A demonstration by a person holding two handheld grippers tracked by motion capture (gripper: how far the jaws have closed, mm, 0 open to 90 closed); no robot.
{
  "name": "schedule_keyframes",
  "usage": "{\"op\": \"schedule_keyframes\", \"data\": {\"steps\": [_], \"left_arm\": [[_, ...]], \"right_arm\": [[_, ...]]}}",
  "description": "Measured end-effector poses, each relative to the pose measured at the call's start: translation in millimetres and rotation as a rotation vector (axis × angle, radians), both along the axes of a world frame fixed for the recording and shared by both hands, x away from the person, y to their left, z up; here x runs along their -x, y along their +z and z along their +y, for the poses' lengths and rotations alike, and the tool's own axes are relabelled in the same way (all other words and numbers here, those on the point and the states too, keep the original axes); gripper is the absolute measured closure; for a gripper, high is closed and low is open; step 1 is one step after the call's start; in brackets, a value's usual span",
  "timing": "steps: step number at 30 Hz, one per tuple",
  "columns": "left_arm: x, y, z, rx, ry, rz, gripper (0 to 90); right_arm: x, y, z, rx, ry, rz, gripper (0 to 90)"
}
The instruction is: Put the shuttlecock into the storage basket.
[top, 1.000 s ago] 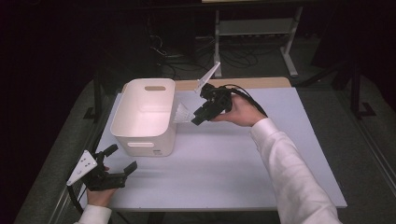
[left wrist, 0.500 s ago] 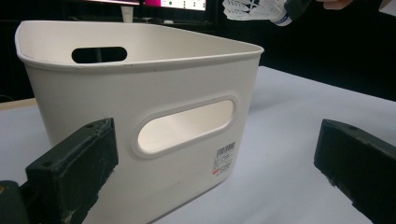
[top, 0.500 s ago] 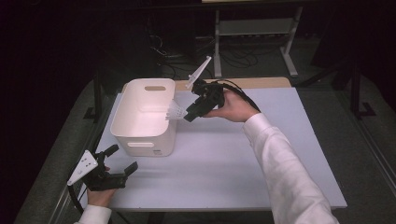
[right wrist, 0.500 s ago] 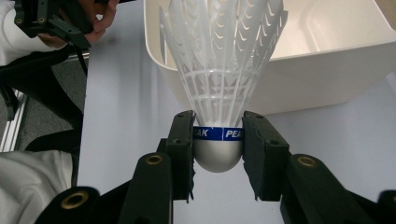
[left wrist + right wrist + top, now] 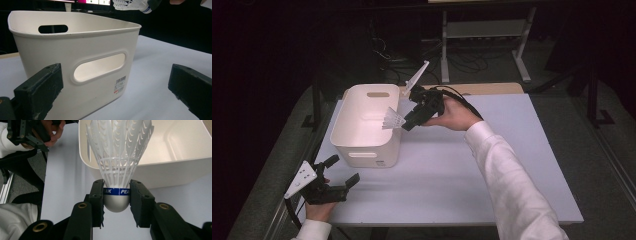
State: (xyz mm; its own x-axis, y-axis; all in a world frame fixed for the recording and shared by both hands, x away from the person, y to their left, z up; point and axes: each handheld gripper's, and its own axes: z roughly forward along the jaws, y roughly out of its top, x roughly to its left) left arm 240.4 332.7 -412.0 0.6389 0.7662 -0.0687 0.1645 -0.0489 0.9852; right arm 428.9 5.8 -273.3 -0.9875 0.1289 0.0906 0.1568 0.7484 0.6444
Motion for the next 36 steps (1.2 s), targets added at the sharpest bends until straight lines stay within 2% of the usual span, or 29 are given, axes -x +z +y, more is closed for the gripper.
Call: {"op": "schedule_keyframes", "data": {"steps": [22, 36], "left_arm": [[0.6, -0.2, -0.2, 0.009, 0.004, 0.004, 0.0], [0.6, -0.2, 0.0, 0.012, 0.003, 0.000, 0.0]], "right_arm": [[-3.9, 13.0, 22.7, -0.008, 0.015, -0.008, 64.0], [-9.7, 15.0, 33.0, -0.014, 0.013, -0.010, 64.0]]}}
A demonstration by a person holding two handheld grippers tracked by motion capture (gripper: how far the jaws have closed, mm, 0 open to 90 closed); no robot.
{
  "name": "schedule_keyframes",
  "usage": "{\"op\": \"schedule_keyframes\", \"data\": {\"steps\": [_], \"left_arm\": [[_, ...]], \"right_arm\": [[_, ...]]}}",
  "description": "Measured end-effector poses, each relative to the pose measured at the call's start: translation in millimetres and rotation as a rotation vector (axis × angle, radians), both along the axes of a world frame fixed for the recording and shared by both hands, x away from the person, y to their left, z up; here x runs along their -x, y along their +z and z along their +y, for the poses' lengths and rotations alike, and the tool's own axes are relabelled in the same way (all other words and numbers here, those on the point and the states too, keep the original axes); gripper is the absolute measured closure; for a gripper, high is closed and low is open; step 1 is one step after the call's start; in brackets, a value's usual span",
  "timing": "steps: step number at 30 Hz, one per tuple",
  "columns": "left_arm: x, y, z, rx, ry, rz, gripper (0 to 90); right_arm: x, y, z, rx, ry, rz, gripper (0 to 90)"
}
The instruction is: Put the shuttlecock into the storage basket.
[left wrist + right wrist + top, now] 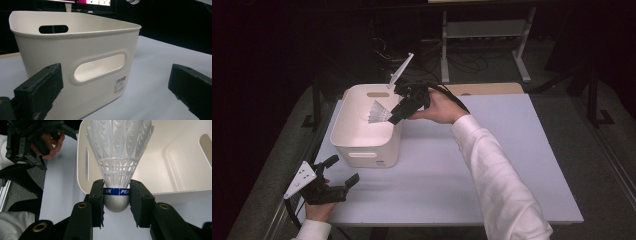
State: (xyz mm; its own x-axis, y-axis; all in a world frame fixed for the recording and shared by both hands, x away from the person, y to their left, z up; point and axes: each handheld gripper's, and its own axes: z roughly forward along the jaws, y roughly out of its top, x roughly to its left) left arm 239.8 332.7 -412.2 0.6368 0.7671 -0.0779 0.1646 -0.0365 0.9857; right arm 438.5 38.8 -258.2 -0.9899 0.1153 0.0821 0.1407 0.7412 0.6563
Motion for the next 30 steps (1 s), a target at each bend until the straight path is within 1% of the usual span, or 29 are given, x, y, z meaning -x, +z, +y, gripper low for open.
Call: {"op": "schedule_keyframes", "data": {"steps": [12, 13, 14, 15, 18, 19, 23, 28, 30], "left_arm": [[-0.1, 0.2, 0.6, 0.000, 0.002, -0.004, 0.0], [0.0, 0.3, 0.7, -0.002, 0.003, -0.004, 0.0], [-0.1, 0.3, 0.6, -0.002, 0.002, -0.005, 0.0], [-0.2, 0.3, 0.7, -0.004, 0.001, -0.005, 0.0], [-0.3, 0.3, 0.6, -0.003, 0.001, -0.005, 0.0], [-0.4, 0.3, 0.6, -0.004, 0.001, -0.005, 0.0], [-0.5, 0.3, 0.8, -0.005, 0.001, -0.006, 0.0], [-0.8, 0.3, 0.6, 0.003, 0.001, -0.005, 0.0], [-0.9, 0.2, 0.5, -0.003, -0.001, -0.004, 0.0]], "right_arm": [[-4.5, -1.4, 9.7, -0.003, 0.003, 0.004, 64.0], [-4.3, -1.6, 11.1, -0.003, 0.001, 0.011, 64.0], [-4.7, -1.9, 12.2, -0.002, 0.003, 0.002, 64.0], [-4.7, -2.2, 13.3, -0.001, 0.003, 0.006, 64.0], [-5.6, -3.8, 16.5, -0.007, 0.008, 0.005, 64.0], [-5.0, -3.7, 17.8, -0.007, 0.004, 0.011, 64.0], [-5.9, -6.0, 22.8, -0.018, 0.017, 0.008, 64.0], [-6.4, -9.1, 29.6, -0.023, 0.021, 0.014, 64.0], [-8.3, -11.1, 32.6, -0.032, 0.031, 0.010, 64.0]]}}
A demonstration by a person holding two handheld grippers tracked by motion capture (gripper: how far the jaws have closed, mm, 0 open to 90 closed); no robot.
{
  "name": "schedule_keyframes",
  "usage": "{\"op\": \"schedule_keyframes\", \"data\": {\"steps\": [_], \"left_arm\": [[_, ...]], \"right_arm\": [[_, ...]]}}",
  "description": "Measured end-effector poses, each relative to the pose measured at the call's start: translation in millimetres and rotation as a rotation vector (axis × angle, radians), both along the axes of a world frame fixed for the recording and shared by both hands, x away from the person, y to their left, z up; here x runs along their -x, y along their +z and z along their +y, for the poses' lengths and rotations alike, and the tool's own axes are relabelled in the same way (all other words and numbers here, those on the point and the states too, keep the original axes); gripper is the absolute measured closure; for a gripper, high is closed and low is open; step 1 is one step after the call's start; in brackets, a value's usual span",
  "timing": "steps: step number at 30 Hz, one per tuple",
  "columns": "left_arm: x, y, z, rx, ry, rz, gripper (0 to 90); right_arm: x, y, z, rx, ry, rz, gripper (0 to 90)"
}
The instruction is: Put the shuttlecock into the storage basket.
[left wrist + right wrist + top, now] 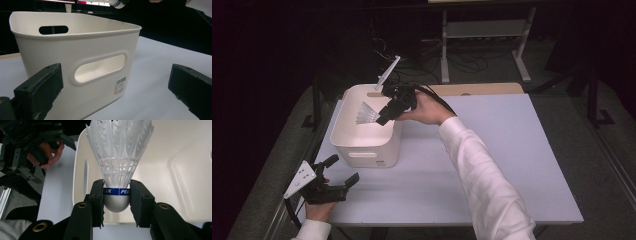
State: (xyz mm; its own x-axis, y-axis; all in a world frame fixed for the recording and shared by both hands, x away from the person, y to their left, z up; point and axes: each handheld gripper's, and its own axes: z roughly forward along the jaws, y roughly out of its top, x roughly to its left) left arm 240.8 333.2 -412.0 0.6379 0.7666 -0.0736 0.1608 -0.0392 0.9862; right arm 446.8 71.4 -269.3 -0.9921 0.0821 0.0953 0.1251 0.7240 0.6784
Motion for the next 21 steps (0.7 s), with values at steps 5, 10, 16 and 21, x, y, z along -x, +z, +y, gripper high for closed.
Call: {"op": "schedule_keyframes", "data": {"steps": [5, 10, 16, 21], "left_arm": [[0.1, 0.3, 0.2, -0.001, 0.001, 0.002, 0.0], [0.2, 0.5, 0.4, -0.002, 0.001, 0.000, 0.0], [0.0, 0.5, 0.3, 0.000, 0.001, 0.000, 0.0], [-0.1, 0.6, 0.1, 0.001, 0.001, 0.001, 0.0]], "right_arm": [[-1.4, -3.4, 3.5, -0.001, -0.008, 0.007, 64.0], [-2.4, -8.4, 8.6, 0.003, -0.011, 0.010, 64.0], [-3.7, -12.6, 13.6, 0.006, -0.017, 0.018, 63.9], [-4.9, -16.9, 17.3, 0.009, -0.018, 0.022, 64.0]]}}
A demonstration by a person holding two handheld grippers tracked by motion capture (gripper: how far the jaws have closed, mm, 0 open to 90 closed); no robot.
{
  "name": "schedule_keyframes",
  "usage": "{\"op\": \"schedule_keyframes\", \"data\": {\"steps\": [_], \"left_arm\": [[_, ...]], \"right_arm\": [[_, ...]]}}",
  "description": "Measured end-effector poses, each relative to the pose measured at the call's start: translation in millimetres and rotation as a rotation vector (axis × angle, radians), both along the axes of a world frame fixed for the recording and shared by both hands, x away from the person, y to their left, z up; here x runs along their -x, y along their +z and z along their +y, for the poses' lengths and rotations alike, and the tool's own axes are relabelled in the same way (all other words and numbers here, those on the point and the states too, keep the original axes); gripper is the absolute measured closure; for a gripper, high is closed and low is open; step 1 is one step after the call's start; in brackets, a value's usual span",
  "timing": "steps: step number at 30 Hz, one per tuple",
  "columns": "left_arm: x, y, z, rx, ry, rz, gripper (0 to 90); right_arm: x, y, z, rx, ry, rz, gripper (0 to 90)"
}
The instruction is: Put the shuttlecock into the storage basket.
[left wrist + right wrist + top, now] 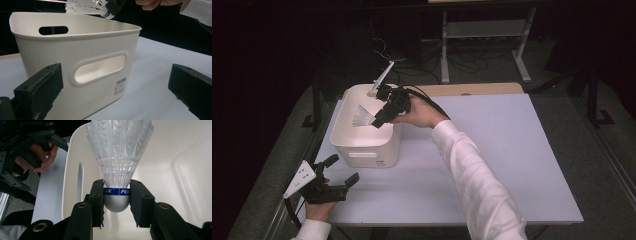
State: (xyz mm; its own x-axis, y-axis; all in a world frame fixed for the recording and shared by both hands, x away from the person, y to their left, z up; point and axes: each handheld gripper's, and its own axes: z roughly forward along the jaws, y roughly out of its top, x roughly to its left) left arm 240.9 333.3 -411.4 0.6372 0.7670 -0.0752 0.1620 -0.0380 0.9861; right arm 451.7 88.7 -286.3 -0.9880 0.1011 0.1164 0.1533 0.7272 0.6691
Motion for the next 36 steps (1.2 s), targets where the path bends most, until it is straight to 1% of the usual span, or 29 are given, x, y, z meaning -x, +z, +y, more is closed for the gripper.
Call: {"op": "schedule_keyframes", "data": {"steps": [2, 5, 6, 8, 9, 10, 13, 14, 15, 16, 17, 19, 21, 26, 32, 33, 36], "left_arm": [[0.0, 0.0, -0.1, -0.002, -0.001, 0.000, 0.0], [-0.1, -0.1, -0.1, 0.002, -0.003, 0.000, 0.0], [-0.1, 0.0, 0.2, 0.001, -0.003, 0.000, 0.0], [0.2, 0.1, 0.6, 0.003, -0.001, 0.002, 0.0], [0.2, 0.1, 0.7, 0.003, -0.001, 0.003, 0.0], [0.0, 0.0, 0.6, 0.005, -0.001, 0.002, 0.0], [0.0, 0.0, 0.3, 0.004, 0.000, 0.003, 0.0], [0.0, 0.0, 0.2, 0.003, -0.001, 0.002, 0.0], [0.0, 0.0, 0.1, 0.003, -0.002, 0.003, 0.0], [-0.1, 0.0, 0.1, 0.003, -0.001, 0.003, 0.0], [-0.2, -0.1, 0.2, 0.004, -0.002, 0.002, 0.0], [-0.4, -0.3, 0.0, 0.003, 0.001, 0.004, 0.0], [-0.5, -0.4, -0.4, 0.006, 0.001, 0.006, 0.0], [-0.4, -0.6, -1.7, 0.007, -0.003, 0.009, 0.0], [-0.3, -0.9, -0.6, -0.001, -0.002, 0.009, 0.0], [-0.5, -1.2, -0.7, 0.000, -0.003, 0.007, 0.0], [-0.4, -1.2, -0.9, 0.001, -0.003, 0.006, 0.0]], "right_arm": [[-0.9, -1.9, 1.4, 0.001, 0.013, -0.001, 63.9], [-2.2, -5.4, 3.5, 0.000, 0.007, 0.023, 61.3], [-2.8, -6.3, 4.1, 0.005, 0.005, 0.018, 55.3], [-2.8, -7.1, 4.5, 0.002, -0.005, 0.027, 43.9], [-2.8, -7.2, 4.4, -0.003, -0.016, 0.032, 36.1], [-3.0, -7.0, 4.0, -0.007, -0.023, 0.035, 32.6], [-2.6, -4.4, 1.4, -0.013, -0.045, 0.008, 17.7], [-2.6, -2.1, -1.1, -0.029, -0.060, 0.003, 13.1], [-2.6, -2.1, -1.1, -0.029, -0.060, 0.003, 13.1], [-2.9, -0.8, -2.9, -0.040, -0.063, -0.007, 12.1], [-2.4, 1.1, -5.0, -0.049, -0.070, -0.011, 9.7], [-2.3, 3.2, -8.2, -0.054, -0.080, -0.013, 1.6], [-2.0, 3.9, -10.8, -0.043, -0.100, -0.046, 0.0], [-2.0, 5.3, -18.4, -0.067, -0.117, -0.045, 0.0], [0.1, 6.0, -27.7, -0.092, -0.131, -0.063, 0.0], [0.8, 6.3, -29.8, -0.096, -0.137, -0.053, 0.0], [0.3, 5.7, -33.9, -0.103, -0.139, -0.071, 0.0]]}}
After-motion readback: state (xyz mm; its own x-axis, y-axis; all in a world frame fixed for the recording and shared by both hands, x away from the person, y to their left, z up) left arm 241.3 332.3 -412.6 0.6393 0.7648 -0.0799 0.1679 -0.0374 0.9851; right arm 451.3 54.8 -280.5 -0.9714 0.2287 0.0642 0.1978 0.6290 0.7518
